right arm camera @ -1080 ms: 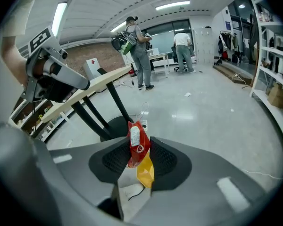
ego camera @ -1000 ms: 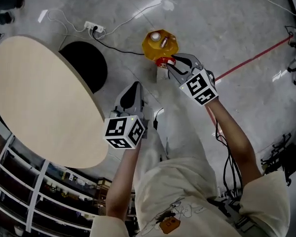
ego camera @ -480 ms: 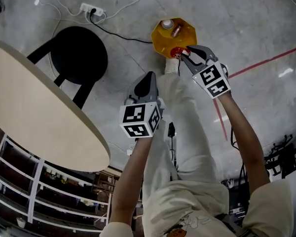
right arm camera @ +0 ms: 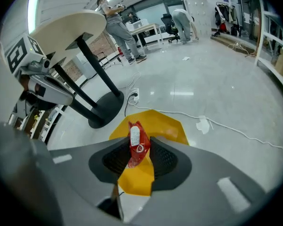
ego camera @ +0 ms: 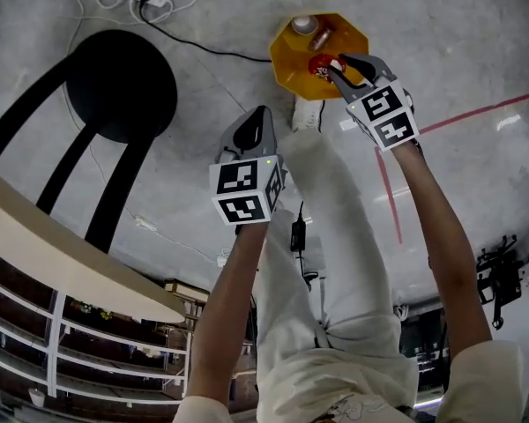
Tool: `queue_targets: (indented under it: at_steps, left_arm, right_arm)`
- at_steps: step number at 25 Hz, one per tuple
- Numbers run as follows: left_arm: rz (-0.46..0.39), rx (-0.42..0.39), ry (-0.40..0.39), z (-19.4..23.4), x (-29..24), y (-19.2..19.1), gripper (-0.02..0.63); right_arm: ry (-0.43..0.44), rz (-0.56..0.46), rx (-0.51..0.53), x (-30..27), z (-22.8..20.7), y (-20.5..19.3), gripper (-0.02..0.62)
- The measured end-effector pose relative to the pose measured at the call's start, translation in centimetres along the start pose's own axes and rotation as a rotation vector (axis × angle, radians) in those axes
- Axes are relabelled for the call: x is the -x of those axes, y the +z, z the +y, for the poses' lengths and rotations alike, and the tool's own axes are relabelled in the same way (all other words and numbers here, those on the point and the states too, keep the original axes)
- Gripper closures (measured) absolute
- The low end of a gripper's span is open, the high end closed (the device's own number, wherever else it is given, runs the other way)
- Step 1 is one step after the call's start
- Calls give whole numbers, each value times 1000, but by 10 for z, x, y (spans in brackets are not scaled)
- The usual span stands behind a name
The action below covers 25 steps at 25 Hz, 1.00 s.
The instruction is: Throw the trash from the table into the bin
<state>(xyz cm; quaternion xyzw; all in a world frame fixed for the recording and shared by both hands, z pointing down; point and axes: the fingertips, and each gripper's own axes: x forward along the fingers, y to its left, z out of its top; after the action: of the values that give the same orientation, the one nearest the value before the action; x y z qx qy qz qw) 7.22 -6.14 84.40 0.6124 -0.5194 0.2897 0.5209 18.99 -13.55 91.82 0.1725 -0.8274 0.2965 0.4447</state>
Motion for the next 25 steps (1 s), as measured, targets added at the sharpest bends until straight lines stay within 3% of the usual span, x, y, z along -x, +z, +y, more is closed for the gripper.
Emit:
queue_targets:
  at_steps: [12,14,16,25]
  left_arm:
    - [39,-18,-17,9,-71,-27,603]
    - [36,-26,-12,9,-76,-23,603]
    - [39,-41,-7,9,-77,-21,603]
    - [101,-102,48,20,-36,-22,603]
  right_arm:
    - [30,67,-71,-56,-11,-31,458]
    - [45,73,-87,-57,-11,-33,390]
    - [48,75,-85,-55,-10,-34,360]
    - [51,54,-153,-18,3,-25,365]
